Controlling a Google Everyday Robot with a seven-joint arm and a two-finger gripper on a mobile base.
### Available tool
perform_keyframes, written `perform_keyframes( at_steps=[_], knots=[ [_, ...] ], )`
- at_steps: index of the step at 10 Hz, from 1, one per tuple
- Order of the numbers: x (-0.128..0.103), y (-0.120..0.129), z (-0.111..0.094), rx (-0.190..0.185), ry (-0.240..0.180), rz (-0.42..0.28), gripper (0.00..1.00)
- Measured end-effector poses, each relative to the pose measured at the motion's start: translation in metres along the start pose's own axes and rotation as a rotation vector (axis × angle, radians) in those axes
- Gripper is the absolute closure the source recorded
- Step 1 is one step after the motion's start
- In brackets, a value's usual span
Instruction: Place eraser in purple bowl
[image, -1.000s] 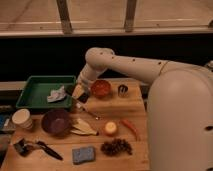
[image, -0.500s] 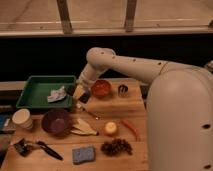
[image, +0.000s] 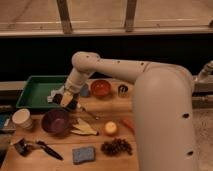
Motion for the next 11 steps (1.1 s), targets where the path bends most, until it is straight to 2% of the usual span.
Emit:
perform_keyframes(
  at_steps=[2,3,7,8,9,10,11],
  knots=[
    [-0.008,0.006,0.019,-0.055,0.017,-0.033,1.00],
    [-0.019,0.012,0.035,-0.096,0.033,-0.065,1.00],
    [-0.029,0.022,0.073,-0.183,0.109,-0.116,1.00],
    [-0.028,0.024,0.077,-0.195,0.120,-0.118,0.96],
    [-0.028,0.024,0.077,-0.198,0.122,-0.117,0.88],
    [-0.024,0.022,0.075,-0.195,0.118,-0.112,0.76],
    [-0.024,0.019,0.071,-0.186,0.097,-0.110,0.66]
  ],
)
